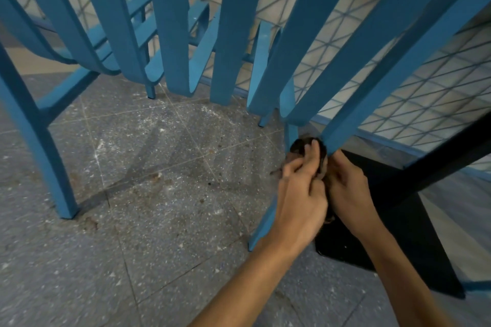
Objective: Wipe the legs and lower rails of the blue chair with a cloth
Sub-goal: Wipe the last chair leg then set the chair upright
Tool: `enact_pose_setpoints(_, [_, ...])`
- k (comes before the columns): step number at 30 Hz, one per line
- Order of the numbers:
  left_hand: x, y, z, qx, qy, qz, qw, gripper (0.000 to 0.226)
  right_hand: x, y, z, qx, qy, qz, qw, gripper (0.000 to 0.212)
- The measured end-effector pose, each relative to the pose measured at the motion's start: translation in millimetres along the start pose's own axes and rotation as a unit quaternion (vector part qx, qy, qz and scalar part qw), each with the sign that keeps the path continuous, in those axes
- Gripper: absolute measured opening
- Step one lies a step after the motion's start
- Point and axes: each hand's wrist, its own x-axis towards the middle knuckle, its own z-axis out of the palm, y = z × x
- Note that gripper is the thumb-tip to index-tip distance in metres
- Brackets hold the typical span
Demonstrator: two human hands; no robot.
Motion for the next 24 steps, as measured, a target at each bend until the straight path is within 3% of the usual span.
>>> enact_pose_setpoints(2, [-9,-9,11,0.031,-0.005,0.075,0.997,0.072,1,0,-6,0.004,-0.026,-0.004,1.0,0.04])
enact_pose_setpoints(4, [-24,-41,20,0.136,-0.024,0.146,0.98,0.07,4,0,-10,0.038,-0.053,-0.002,0.998,0.054])
enact_pose_setpoints(7, [-39,-89,21,0.274,-0.053,0.143,0.949,0.069,5,0,-11,0.077,-0.071,0.008,0.995,0.071])
enact_pose_setpoints(11, [-33,-75,19,0.244,-0.043,0.174,0.953,0.069,1,0,-14,0.103,-0.094,0.048,0.989,0.08])
enact_pose_setpoints(14, [-16,-44,18,0.224,-0.029,0.222,0.948,0.072,-17,10,-11,0.181,-0.073,0.108,0.975,0.062])
enact_pose_setpoints(16, [-9,-42,14,0.256,-0.036,0.229,0.938,0.069,-29,19,-4,0.306,-0.042,0.18,0.934,0.05])
enact_pose_setpoints(19, [-23,-61,21,0.294,-0.056,0.213,0.93,0.073,-45,29,8,0.509,-0.018,0.283,0.813,0.046])
enact_pose_setpoints(22, [-36,-76,38,0.345,-0.155,0.164,0.911,0.069,-64,41,20,0.598,0.046,0.354,0.717,0.039])
enact_pose_setpoints(24, [-36,-70,48,0.339,-0.274,0.091,0.895,0.063,-81,54,24,0.628,0.085,0.378,0.675,0.041])
